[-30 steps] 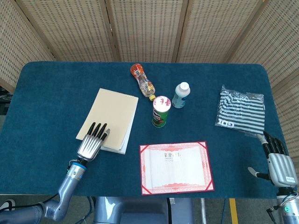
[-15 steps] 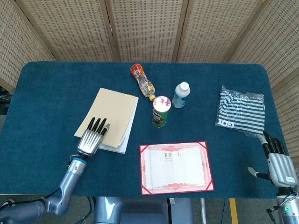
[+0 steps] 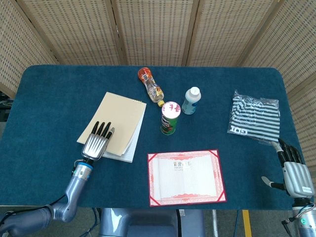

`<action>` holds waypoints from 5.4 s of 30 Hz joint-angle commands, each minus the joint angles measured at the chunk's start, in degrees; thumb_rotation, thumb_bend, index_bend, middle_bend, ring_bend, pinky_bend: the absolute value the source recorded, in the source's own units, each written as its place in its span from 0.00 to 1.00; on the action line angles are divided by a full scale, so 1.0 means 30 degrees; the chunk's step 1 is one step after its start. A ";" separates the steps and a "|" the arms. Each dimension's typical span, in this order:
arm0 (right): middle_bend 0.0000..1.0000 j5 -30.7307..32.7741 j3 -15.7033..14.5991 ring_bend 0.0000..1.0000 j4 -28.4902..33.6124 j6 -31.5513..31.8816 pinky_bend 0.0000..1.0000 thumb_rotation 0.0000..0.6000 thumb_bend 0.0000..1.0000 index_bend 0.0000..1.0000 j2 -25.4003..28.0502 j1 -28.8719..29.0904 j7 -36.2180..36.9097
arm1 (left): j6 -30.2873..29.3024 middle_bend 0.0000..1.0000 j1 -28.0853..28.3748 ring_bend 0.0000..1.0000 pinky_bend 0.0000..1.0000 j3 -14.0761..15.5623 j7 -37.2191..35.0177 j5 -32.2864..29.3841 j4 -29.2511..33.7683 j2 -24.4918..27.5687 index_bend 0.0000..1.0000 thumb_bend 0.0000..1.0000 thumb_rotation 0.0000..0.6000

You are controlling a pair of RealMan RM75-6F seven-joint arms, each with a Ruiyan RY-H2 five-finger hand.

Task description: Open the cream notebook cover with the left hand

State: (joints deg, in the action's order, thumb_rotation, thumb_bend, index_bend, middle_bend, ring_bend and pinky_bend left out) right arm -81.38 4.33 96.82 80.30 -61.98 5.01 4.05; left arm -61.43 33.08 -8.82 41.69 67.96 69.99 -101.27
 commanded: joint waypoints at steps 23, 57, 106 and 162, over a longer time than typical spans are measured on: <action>0.00 -0.0177 0.0030 0.00 -0.0095 0.0168 0.00 1.00 0.05 0.03 -0.0064 -0.0012 0.0263 | -0.0577 0.00 0.1114 0.00 0.00 -0.1138 -0.0753 -0.0465 -0.1244 -0.0012 0.36 0.62 1.00; 0.00 -0.0193 0.0039 0.00 -0.0132 0.0238 0.00 1.00 0.05 0.03 -0.0062 -0.0039 0.0323 | -0.2222 0.00 0.0279 0.00 0.00 -0.0058 -0.1069 0.0361 0.0449 0.1398 0.81 0.65 1.00; 0.00 -0.0119 0.0050 0.00 -0.0101 0.0282 0.00 1.00 0.05 0.03 -0.0071 -0.0092 0.0187 | -0.6086 0.00 -0.4120 0.00 0.00 0.4353 -0.0034 0.4971 0.7954 0.5999 0.81 0.66 1.00; 0.00 -0.0014 0.0086 0.00 -0.0087 0.0304 0.00 1.00 0.05 0.03 -0.0077 -0.0133 0.0035 | -0.8454 0.00 -0.8695 0.00 0.00 0.7525 -0.1591 1.1065 0.8656 0.9347 0.82 0.69 1.00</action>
State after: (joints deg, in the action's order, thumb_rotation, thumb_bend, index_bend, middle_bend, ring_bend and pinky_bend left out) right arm -81.42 4.59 96.56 81.21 -62.22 4.61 4.16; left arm -86.69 7.11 13.66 37.05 101.04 96.05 -73.33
